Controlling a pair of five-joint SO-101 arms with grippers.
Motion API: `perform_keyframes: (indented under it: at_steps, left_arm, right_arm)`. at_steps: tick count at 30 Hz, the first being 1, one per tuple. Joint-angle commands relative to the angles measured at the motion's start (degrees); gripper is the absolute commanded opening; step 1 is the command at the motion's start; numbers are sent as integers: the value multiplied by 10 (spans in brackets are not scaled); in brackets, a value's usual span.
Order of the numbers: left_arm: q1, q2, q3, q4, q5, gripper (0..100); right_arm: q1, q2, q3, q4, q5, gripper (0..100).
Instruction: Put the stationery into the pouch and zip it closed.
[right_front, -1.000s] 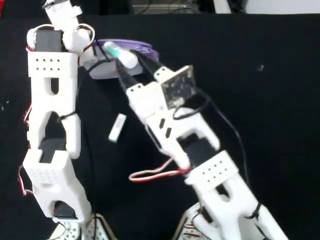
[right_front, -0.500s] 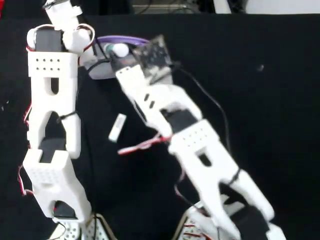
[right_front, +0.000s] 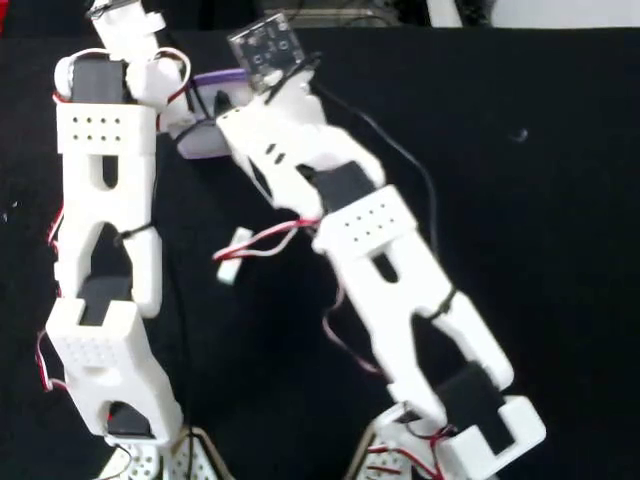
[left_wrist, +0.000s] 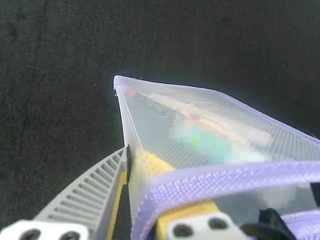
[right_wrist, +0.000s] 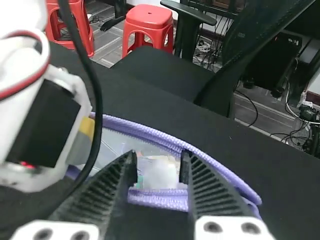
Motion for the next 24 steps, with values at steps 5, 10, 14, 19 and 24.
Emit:
perform_keyframes:
  at_steps: [5,10,14,19,24]
  left_arm:
    - [-20,-39,-10,-4,-4,30]
    - [-86,-39,-15,-24,-4,30]
    - [-167,-37,-51,-25,-4,30]
    - [-276,-38,-91,-24,-4,30]
    - [-359,-38,-120,-24,-4,30]
  right_arm:
    - [10,-47,-26,25,1,208]
    - [12,-159,-26,78,1,222]
    - [10,-235,-25,117,2,222]
    - [6,-268,-25,173,59,222]
    - [-38,-269,44,204,140,222]
